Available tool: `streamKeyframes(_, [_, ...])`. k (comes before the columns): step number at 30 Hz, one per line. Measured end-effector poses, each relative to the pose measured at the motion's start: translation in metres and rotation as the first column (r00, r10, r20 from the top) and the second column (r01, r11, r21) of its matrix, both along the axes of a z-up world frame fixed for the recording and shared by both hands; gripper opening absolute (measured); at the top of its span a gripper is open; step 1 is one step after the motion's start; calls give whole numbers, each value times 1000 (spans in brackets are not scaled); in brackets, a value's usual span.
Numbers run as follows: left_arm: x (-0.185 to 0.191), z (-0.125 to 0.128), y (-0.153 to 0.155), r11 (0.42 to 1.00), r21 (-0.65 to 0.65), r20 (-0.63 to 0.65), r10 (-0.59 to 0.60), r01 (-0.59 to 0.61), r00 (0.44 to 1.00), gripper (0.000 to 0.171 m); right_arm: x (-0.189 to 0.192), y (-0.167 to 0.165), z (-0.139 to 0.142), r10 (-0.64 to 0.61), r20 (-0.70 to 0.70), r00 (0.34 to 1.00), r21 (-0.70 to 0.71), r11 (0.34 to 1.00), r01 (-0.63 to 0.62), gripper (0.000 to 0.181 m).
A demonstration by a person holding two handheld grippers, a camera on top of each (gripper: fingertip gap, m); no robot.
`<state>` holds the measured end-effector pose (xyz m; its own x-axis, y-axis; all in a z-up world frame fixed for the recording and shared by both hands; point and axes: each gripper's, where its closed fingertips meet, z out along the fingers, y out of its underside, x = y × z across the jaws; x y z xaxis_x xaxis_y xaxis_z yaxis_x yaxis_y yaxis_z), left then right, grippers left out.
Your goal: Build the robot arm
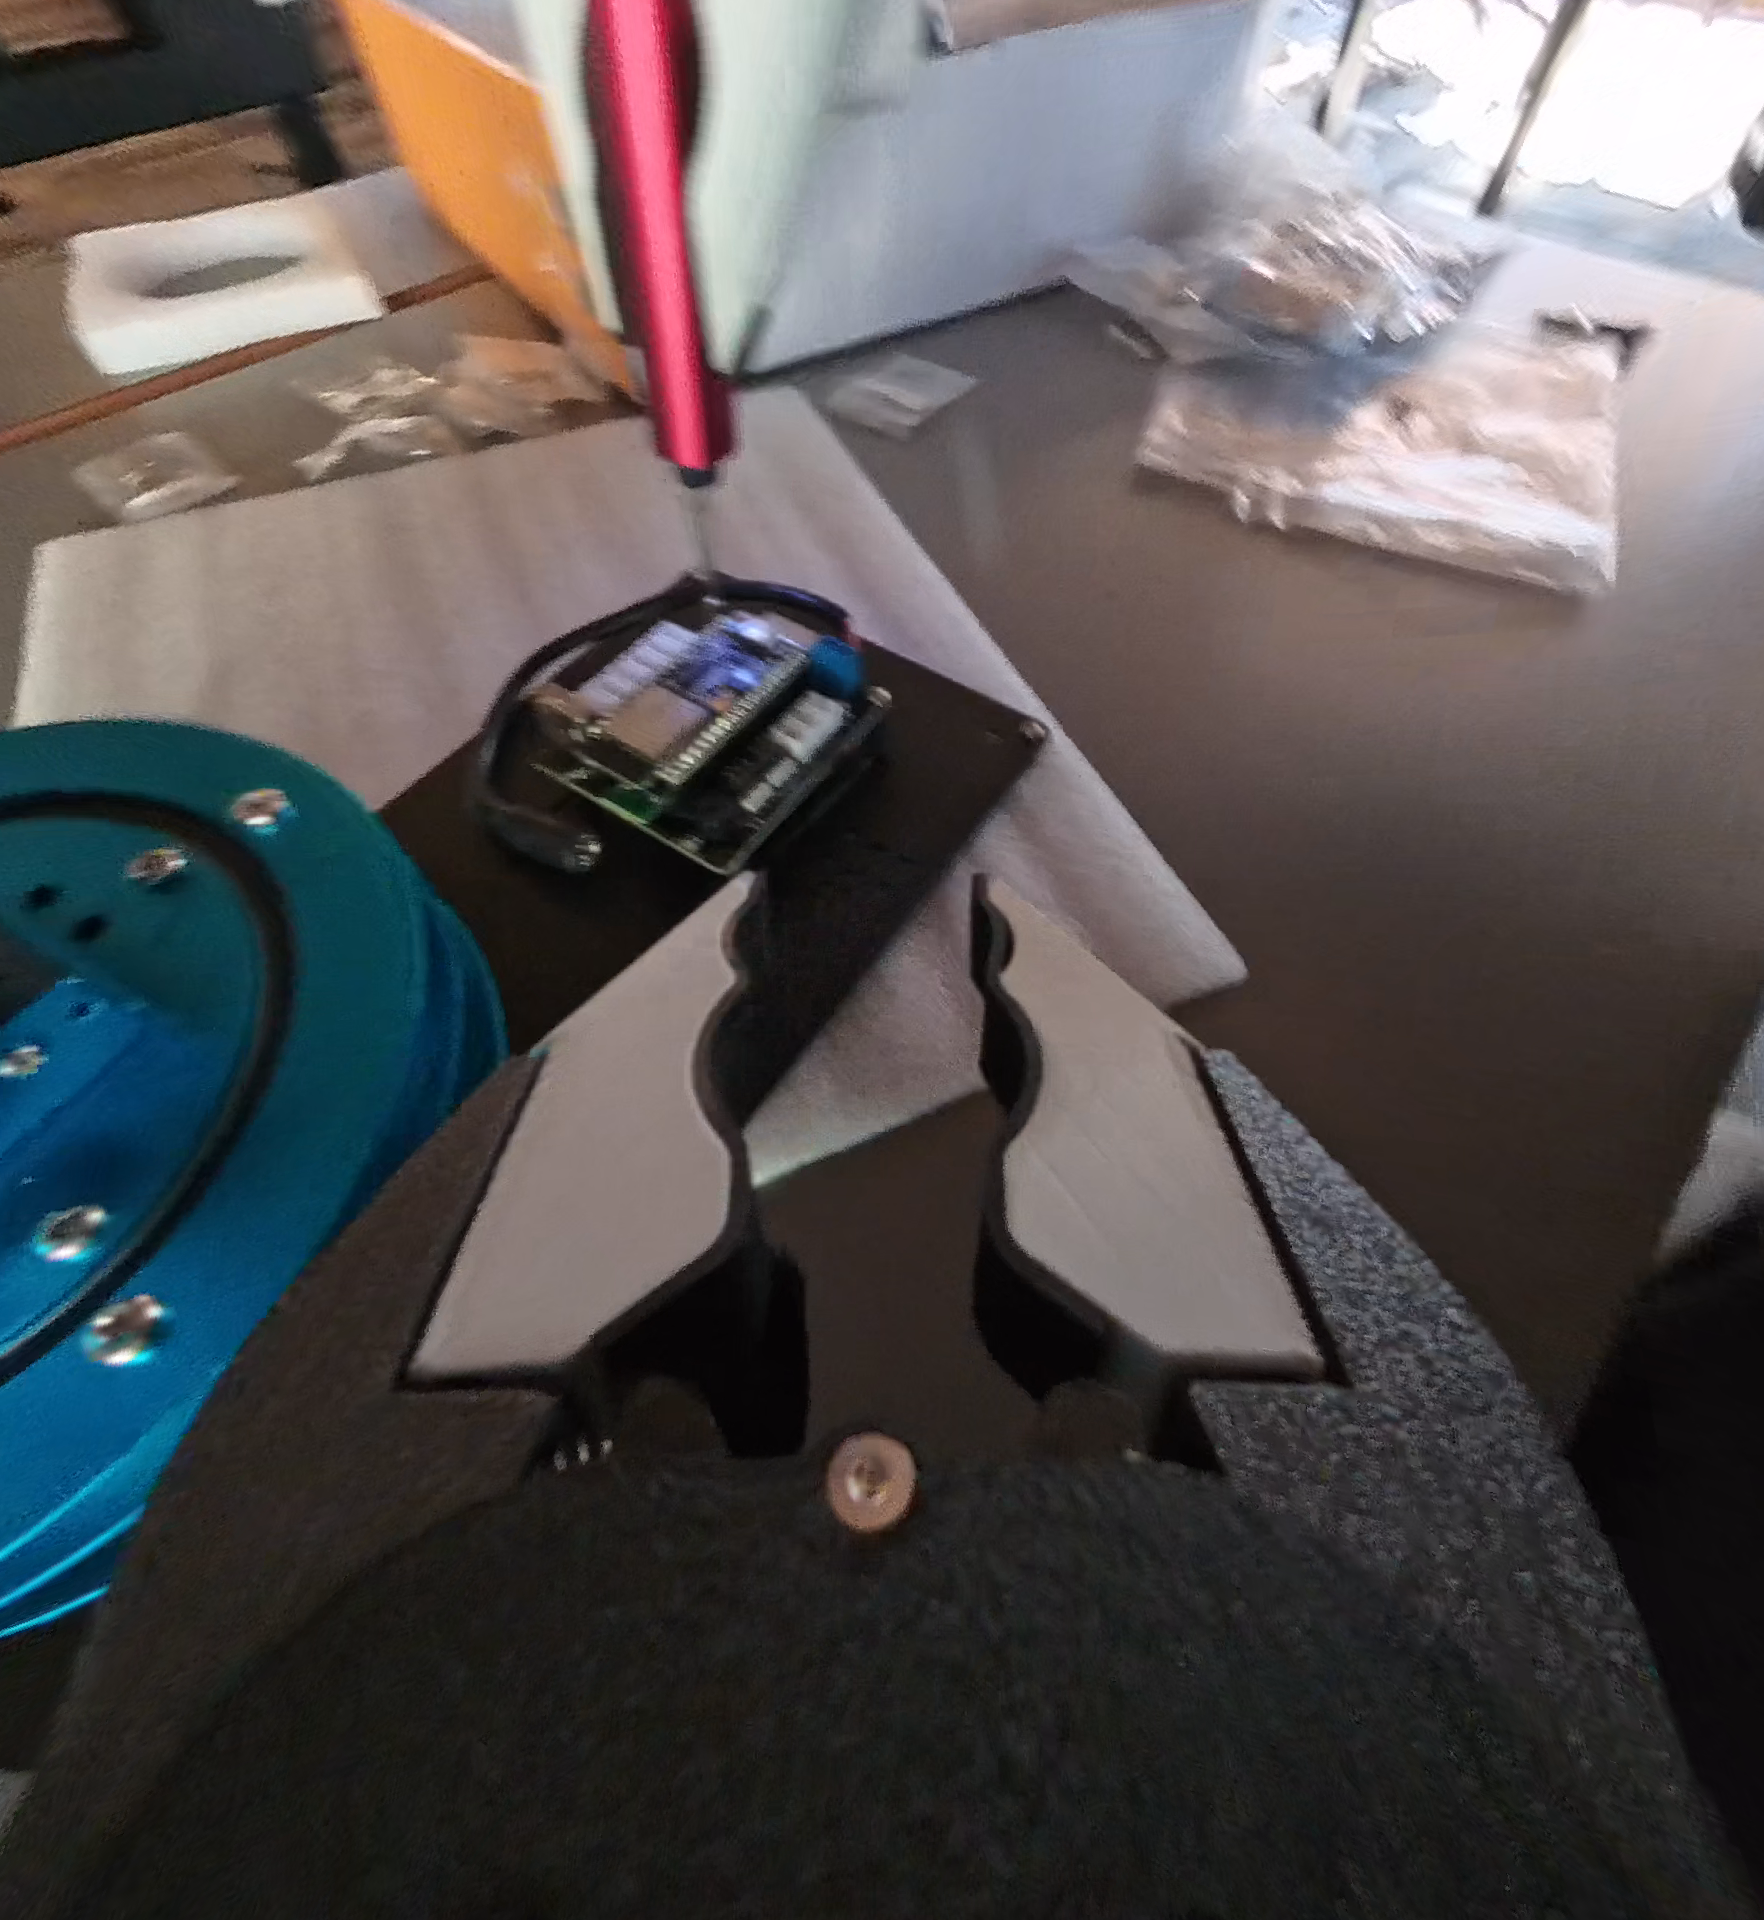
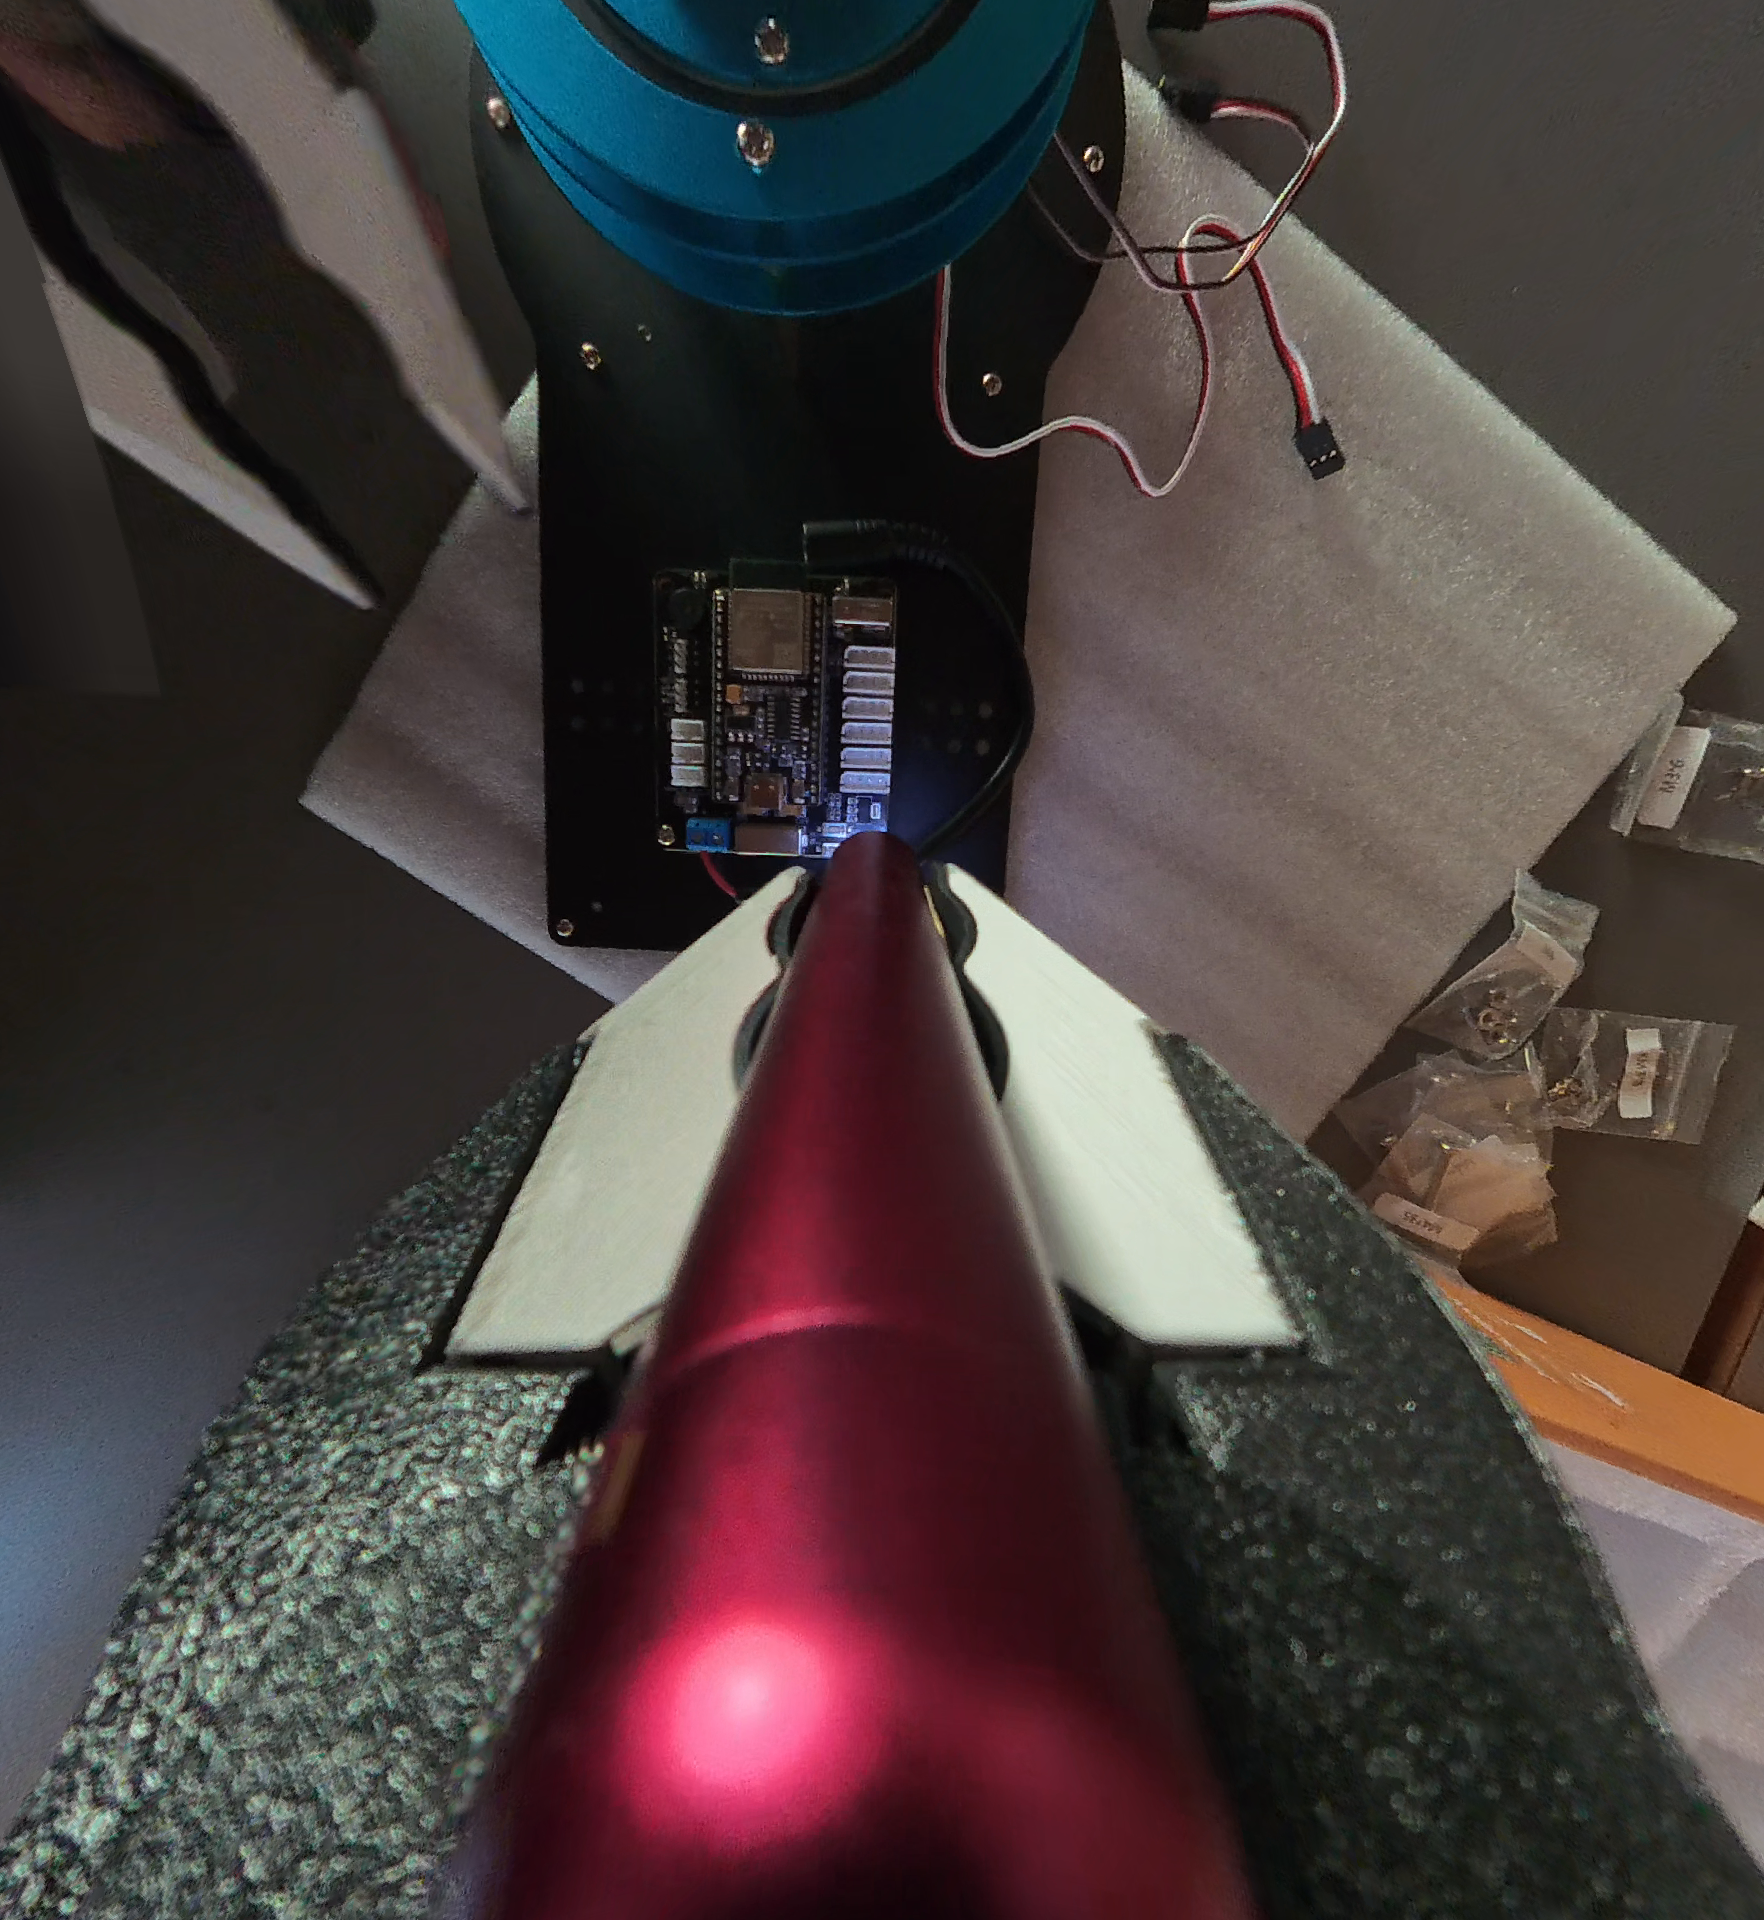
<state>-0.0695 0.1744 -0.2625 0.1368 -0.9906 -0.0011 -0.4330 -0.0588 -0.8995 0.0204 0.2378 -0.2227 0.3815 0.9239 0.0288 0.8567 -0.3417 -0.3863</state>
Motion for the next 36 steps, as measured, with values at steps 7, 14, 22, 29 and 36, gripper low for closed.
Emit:
streamKeyframes(7, [20, -6, 23, 988, -42, -78, 145, -149, 986, 62, 2, 1, 1, 3, -72, 997, 44, 999, 1, 22])
streamKeyframes(14, [28, -15, 31, 974, -21, -128, 219, -224, 967, 59, 3, -2, 0, 14, -137, 990, 49, 999, -7, 21])
streamKeyframes(22, [31, -23, 36, 966, -31, -154, 249, -257, 956, 51, 4, 1, 0, 15, -149, 989, 32, 999, -11, 22])
streamKeyframes(29, [30, -24, 39, 963, -4, -165, 265, -269, 950, 45, 4, -2, -1, 49, -91, 995, 49, 998, -45, 22])
streamKeyframes(36, [29, -25, 43, 957, 25, -171, 290, -290, 942, 36, 5, -2, -1, 97, -34, 995, 36, 995, -96, 21])
